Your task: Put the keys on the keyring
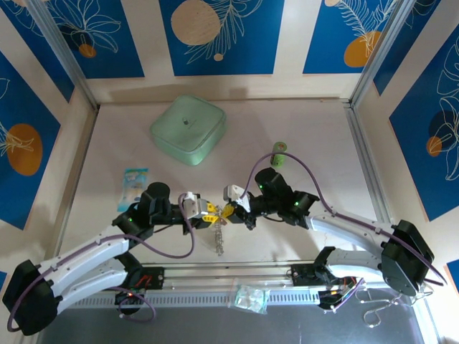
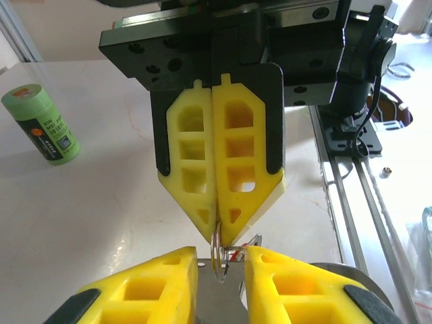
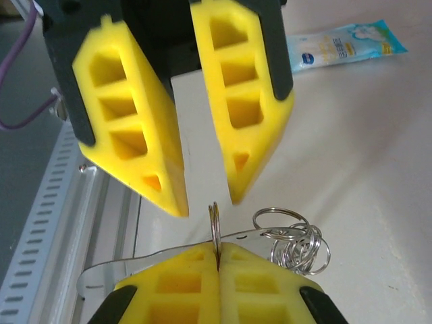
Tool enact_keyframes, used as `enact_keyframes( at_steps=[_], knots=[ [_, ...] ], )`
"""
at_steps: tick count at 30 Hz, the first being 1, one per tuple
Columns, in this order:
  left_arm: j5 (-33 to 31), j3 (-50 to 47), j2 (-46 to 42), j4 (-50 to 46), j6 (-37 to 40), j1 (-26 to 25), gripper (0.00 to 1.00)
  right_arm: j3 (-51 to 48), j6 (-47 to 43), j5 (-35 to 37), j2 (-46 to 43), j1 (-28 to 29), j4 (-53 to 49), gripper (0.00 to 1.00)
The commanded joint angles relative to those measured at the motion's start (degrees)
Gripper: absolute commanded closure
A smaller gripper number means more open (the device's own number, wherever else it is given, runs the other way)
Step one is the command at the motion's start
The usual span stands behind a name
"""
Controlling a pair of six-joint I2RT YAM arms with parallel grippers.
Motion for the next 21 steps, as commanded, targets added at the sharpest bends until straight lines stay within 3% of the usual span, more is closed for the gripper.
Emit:
enact_keyframes(
  at_steps=[1, 11, 21],
  knots=[
    [-1.35, 4.01, 0.03, -7.92, 4.5, -0.67, 0.76, 4.93, -5.63, 2.07, 0.55, 0.62, -7.96, 1.0],
    [-1.57, 9.44, 5.42, -11.83, 9.34, -0.62, 0.81, 15.04, -15.88, 6.93, 5.22, 2.04, -21.36, 1.0],
    [-1.09, 9.38, 5.85, -11.12, 9.51, -0.63, 0.93, 18.36, -17.24, 9.24, 6.84, 4.39, -22.78, 1.0]
  ],
)
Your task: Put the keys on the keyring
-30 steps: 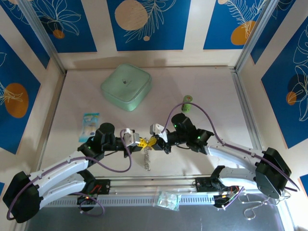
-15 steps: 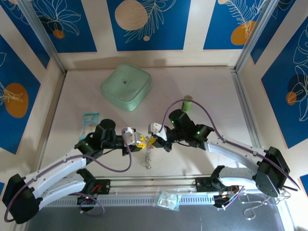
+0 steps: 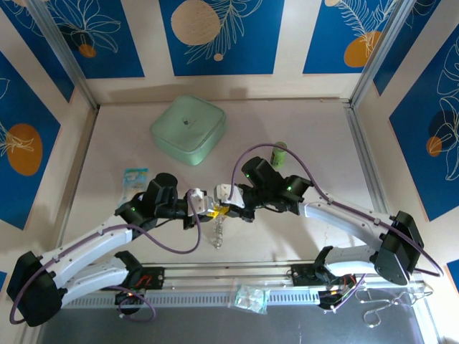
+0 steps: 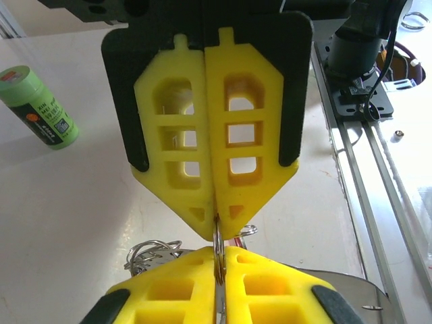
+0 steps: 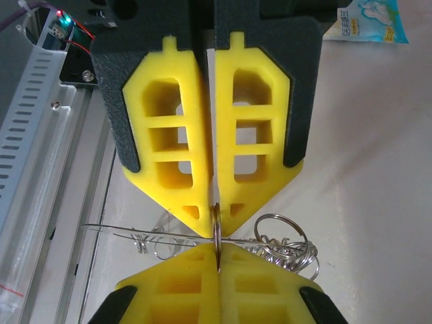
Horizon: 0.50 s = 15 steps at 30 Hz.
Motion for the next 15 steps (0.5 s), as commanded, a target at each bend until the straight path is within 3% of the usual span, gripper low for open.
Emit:
enact_keyframes(
  at_steps=[1, 4, 6, 8, 15],
  knots=[
    [0.42, 1.72, 0.15, -0.37, 1.54, -0.59, 0.95, 2.37, -1.3, 1.15, 0.52, 1.33, -0.93, 1.0],
    [0.43, 1.51, -0.25, -0.37, 1.5, -0.6, 1.0, 1.22, 0.4, 0.73, -0.67, 1.03, 1.52, 0.97],
    [0.66, 1.06, -0.79, -0.08, 1.37, -0.6, 1.0, -1.43, 2.94, -2.16, -2.91, -0.6, 5.51, 0.82],
    [0.94, -0.32, -1.65, 1.93, 0.19, -0.63, 1.0, -4.77, 6.79, -6.6, -5.45, -2.89, 10.34, 0.75],
    [2.82, -7.62, -4.79, 15.07, -6.14, -0.61, 1.0, -13.66, 15.26, -13.25, -8.72, -5.38, 21.26, 0.73]
  ],
)
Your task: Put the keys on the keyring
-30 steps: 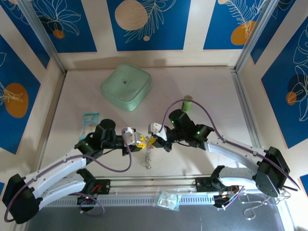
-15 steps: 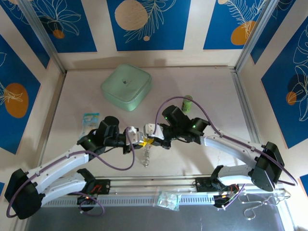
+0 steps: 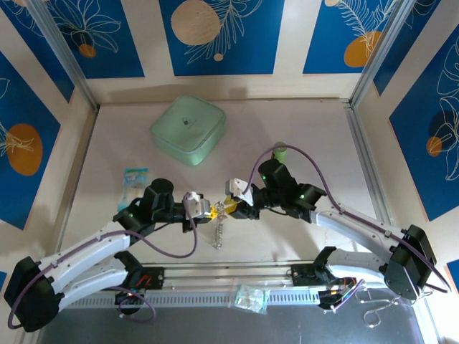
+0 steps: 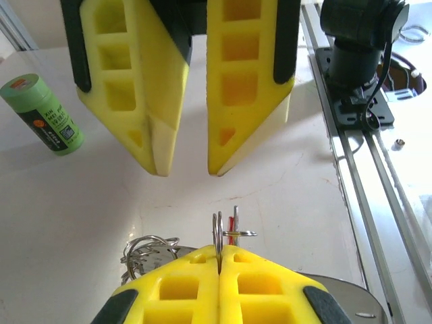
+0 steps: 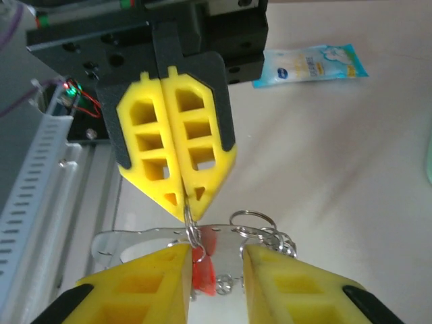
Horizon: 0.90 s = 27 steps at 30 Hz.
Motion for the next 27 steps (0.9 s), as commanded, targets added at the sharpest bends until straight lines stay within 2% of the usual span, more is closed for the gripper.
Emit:
enact_keyframes(
  at_steps=[1, 8, 15, 22, 24, 25, 27],
  knots=[
    [2.71, -1.87, -1.1, 7.66, -2.74, -0.53, 1.0, -2.76, 5.46, -5.21, -0.59, -0.14, 6.64, 0.73],
    [3.46, -2.85, -0.14, 10.43, -3.15, -0.56, 1.0, -4.54, 7.48, -6.75, 1.2, -0.14, 10.9, 0.74],
    [3.95, -2.83, 0.01, 10.67, -2.98, -0.58, 1.0, -4.49, 6.69, -7.4, 2.58, -0.41, 11.38, 0.8],
    [4.05, -2.68, -0.2, 10.43, -3.13, -0.51, 1.0, -4.27, 6.17, -7.66, 2.5, -0.49, 10.79, 0.99],
    [3.77, -2.29, -0.34, 9.99, -3.44, -0.53, 1.0, -3.89, 5.61, -7.66, 2.43, -0.49, 9.89, 1.0],
    [3.41, -1.99, -0.47, 9.44, -3.5, -0.56, 0.97, -3.59, 5.18, -7.61, 2.33, -0.49, 9.3, 1.0],
    [2.34, -1.45, -0.83, 8.02, -3.38, -0.53, 0.83, -2.83, 3.9, -7.14, 2.24, -0.49, 7.59, 1.0]
  ],
)
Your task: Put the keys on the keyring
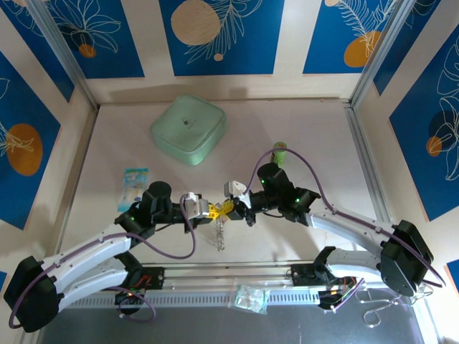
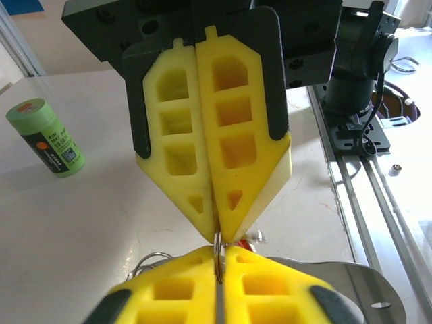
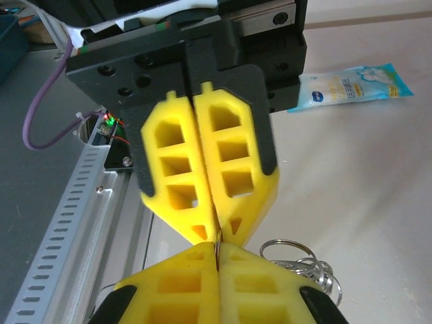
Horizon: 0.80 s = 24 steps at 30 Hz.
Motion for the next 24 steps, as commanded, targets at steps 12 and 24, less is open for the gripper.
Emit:
enact_keyframes(
  at_steps=[12, 24],
  knots=[
    [-0.02, 7.08, 1.77, -11.64, 5.16, -0.49, 0.83, 8.83, -9.49, 4.24, 2.38, 1.95, -14.06, 1.0],
    [0.16, 8.32, 2.75, -13.9, 6.76, -0.53, 1.0, 10.94, -10.23, 4.43, 3.99, 3.32, -14.26, 1.0]
  ],
)
